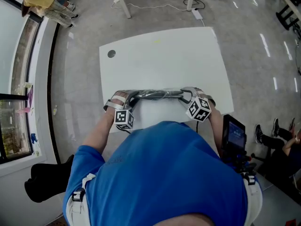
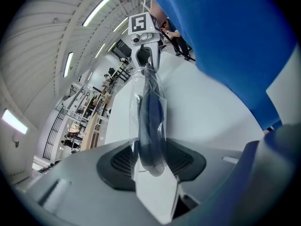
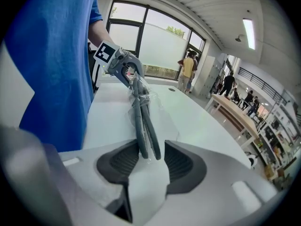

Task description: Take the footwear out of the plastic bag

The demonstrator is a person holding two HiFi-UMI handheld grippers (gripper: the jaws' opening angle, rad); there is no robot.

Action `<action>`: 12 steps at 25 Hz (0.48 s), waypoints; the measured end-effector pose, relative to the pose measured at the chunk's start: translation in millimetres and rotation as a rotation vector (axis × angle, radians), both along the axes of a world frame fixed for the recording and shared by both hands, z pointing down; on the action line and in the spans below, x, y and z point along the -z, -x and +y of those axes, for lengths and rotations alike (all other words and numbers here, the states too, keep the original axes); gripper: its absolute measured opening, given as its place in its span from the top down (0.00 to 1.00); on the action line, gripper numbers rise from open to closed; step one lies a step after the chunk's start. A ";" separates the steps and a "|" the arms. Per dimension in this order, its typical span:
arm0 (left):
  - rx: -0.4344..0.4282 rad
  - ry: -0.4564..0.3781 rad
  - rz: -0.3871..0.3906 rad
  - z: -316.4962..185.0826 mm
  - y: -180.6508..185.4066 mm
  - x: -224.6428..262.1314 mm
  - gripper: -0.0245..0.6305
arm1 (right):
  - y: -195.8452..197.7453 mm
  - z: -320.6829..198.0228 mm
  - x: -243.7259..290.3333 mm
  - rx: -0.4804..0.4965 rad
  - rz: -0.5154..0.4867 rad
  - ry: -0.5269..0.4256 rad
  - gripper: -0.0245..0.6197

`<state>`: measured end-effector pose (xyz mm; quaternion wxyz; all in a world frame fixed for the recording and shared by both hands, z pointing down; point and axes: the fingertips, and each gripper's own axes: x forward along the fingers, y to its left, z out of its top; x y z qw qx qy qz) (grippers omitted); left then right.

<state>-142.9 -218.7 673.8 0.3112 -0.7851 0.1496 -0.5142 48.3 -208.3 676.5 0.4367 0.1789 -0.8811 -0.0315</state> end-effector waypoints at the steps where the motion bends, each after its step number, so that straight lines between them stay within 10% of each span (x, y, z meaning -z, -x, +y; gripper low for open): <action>1: 0.002 0.003 0.001 -0.1 1.1 -0.5 0.69 | 2.1 -2.2 1.0 0.002 0.015 -0.015 0.71; 12: -0.013 0.026 0.007 1.8 -7.6 4.2 0.70 | 30.8 -5.1 2.9 0.098 0.134 -0.077 0.71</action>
